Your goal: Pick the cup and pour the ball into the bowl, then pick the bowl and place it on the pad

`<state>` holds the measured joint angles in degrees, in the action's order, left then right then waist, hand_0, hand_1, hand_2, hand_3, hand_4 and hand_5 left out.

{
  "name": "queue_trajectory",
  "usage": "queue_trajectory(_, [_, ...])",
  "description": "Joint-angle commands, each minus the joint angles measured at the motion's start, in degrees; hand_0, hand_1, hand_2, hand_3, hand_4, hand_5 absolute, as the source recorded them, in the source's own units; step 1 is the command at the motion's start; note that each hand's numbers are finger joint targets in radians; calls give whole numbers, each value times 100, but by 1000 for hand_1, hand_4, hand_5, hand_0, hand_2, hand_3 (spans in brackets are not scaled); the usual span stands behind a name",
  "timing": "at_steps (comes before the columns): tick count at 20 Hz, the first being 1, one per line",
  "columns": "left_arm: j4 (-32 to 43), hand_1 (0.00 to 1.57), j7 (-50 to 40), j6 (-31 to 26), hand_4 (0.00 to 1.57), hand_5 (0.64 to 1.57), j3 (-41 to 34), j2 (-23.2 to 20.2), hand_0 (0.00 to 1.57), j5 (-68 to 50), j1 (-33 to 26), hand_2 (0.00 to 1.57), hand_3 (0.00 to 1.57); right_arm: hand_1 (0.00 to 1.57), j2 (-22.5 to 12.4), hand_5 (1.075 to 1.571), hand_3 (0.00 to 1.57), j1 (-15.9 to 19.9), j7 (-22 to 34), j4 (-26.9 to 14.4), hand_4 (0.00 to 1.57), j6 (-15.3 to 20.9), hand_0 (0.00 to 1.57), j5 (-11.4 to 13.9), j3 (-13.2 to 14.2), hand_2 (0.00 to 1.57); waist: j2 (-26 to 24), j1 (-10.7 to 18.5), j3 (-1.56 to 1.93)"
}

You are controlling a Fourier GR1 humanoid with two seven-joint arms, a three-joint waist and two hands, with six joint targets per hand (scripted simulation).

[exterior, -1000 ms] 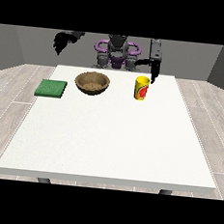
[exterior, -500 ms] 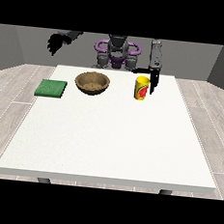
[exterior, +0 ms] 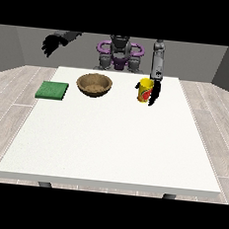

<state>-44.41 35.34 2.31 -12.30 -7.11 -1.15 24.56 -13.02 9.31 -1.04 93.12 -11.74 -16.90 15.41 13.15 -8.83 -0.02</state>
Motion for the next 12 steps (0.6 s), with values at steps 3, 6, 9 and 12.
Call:
queue_trajectory(3, [475,1252,609,1189,1328,1491,179,243,1252,651,-91,1571,1571,0,-296,1569,158,51,-27,-128,648,-358,0,-352,278,0,136,-235,1])
queue_trajectory(6, [976,1283,1016,1264,1366,1457,-102,112,1283,518,78,1571,1571,0,-501,1568,164,63,552,417,642,-331,0,-567,313,0,166,-406,-4])
queue_trajectory(9, [884,1283,246,1174,1408,1418,19,-282,1283,652,338,1571,1571,0,-750,1566,151,49,619,-98,628,-610,0,-988,691,0,-253,-349,1])
queue_trajectory(12, [508,1267,-489,1787,1401,1432,647,152,1267,1232,405,1571,1571,0,-771,1567,293,-56,452,-923,636,-612,0,-702,744,0,-835,53,8])
